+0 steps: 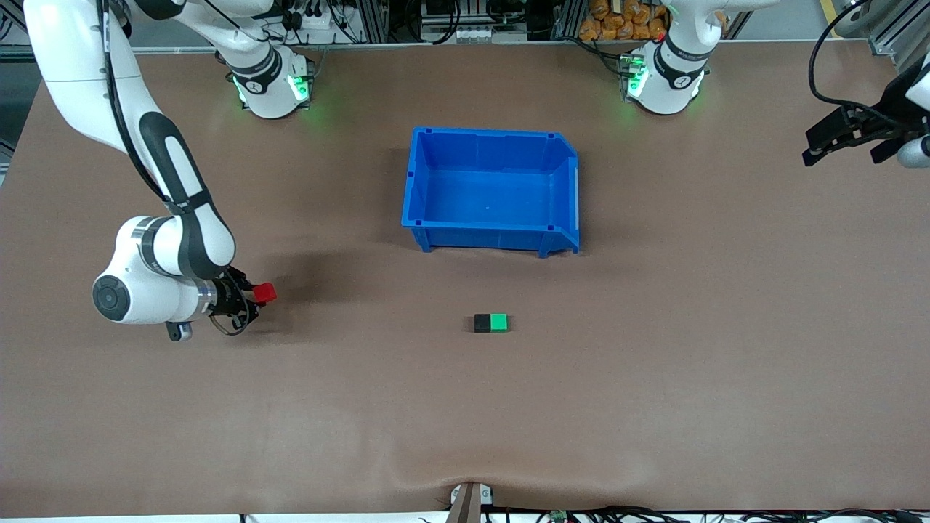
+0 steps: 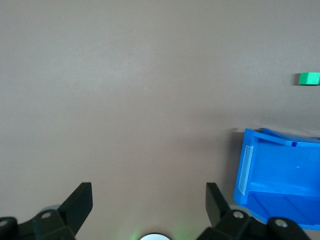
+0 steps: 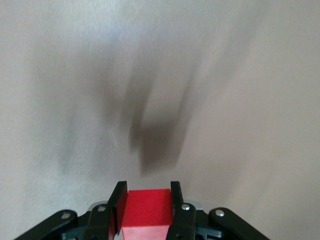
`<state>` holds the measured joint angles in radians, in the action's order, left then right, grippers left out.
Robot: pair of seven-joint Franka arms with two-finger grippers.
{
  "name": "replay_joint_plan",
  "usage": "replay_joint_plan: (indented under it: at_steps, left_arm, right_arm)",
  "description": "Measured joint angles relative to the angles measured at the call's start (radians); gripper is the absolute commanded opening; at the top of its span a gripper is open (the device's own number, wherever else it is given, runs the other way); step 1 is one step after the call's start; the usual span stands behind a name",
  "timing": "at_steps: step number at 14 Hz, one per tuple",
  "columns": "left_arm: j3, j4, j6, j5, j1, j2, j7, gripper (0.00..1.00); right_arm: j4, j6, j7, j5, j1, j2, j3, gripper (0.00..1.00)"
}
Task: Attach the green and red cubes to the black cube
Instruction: 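Carry the red cube with the right gripper toward the black cube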
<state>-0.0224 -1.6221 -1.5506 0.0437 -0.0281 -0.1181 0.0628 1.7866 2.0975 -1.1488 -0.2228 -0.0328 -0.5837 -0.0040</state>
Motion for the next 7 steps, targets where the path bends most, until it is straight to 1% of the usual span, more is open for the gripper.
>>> replay_joint_plan:
  at_steps: [7]
  left_arm:
    - [-0.003,0.023,-0.001,0.000,-0.002,0.000,0.000,1.00]
  right_arm:
    - [-0.016,0.006,-0.070,-0.068,-0.025,0.001,0.010,0.00]
